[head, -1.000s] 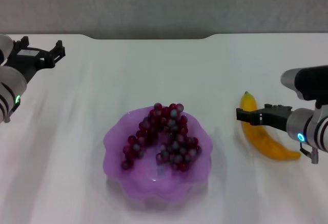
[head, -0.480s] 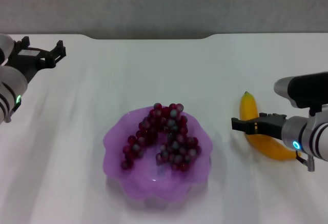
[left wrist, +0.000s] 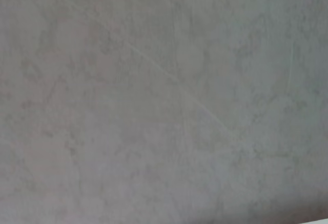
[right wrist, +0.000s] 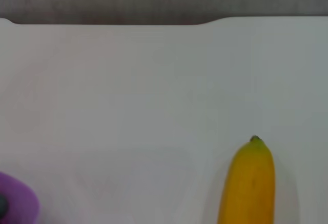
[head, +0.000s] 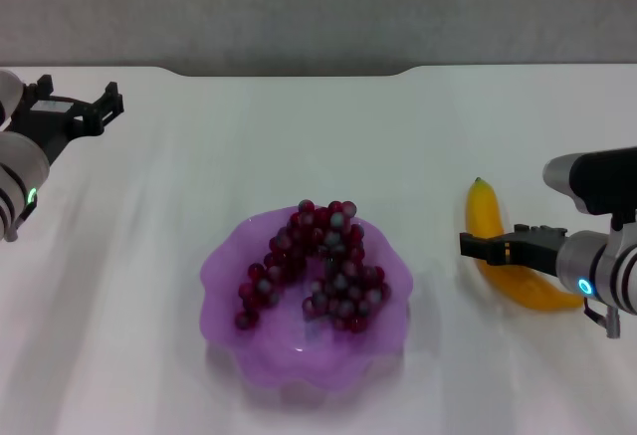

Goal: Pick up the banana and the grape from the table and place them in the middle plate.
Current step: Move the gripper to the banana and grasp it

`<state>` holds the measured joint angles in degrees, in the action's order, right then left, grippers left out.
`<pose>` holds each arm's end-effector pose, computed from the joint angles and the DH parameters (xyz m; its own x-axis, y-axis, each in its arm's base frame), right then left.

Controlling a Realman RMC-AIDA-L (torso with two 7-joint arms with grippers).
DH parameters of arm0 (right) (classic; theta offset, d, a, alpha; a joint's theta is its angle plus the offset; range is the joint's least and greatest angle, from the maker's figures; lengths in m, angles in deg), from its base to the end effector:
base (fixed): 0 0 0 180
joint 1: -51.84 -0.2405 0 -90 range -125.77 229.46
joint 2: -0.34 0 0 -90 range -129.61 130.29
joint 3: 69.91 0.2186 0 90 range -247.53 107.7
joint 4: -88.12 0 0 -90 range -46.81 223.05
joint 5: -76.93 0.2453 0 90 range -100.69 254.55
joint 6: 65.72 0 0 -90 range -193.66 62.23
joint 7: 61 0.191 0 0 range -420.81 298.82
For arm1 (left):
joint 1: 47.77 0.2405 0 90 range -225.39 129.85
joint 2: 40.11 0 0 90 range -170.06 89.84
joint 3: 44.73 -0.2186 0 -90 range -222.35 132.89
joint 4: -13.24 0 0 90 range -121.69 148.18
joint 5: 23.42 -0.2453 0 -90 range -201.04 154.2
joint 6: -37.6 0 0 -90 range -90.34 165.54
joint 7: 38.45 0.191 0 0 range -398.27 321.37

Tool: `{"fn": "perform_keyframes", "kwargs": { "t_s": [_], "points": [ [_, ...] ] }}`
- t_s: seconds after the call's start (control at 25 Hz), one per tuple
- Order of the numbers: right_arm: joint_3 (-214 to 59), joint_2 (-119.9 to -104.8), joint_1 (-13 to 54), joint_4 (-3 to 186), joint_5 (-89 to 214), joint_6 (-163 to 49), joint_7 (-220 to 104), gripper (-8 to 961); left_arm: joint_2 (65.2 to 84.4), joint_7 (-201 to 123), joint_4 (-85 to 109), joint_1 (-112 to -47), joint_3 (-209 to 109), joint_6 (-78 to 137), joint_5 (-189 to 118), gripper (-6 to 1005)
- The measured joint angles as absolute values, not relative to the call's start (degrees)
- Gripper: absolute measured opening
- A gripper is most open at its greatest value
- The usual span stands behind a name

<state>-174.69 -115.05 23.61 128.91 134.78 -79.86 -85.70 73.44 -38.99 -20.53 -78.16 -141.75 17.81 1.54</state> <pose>0.2914 0.4330 -0.0949 0.5911 -0.6769 -0.4387 -0.7467 -0.2534 -0.6150 -0.2790 0.4954 0.0179 0.7638 0.2051 0.6120 0.6377 -0.0926 -0.7647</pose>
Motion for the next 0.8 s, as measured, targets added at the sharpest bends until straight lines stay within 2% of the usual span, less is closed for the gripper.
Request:
{"fn": "perform_keyframes", "kwargs": {
  "t_s": [0.4,0.8],
  "points": [
    [-175.6,-115.26,23.4,126.8,134.8,-79.7,-85.7,892,73.44,-39.0,-20.6,-78.4,-141.7,17.8,1.5,894],
    [-175.9,-115.22,22.8,126.1,134.8,-79.1,-85.7,775,73.44,-39.0,-20.6,-78.4,-141.8,17.7,1.5,893]
  ]
}}
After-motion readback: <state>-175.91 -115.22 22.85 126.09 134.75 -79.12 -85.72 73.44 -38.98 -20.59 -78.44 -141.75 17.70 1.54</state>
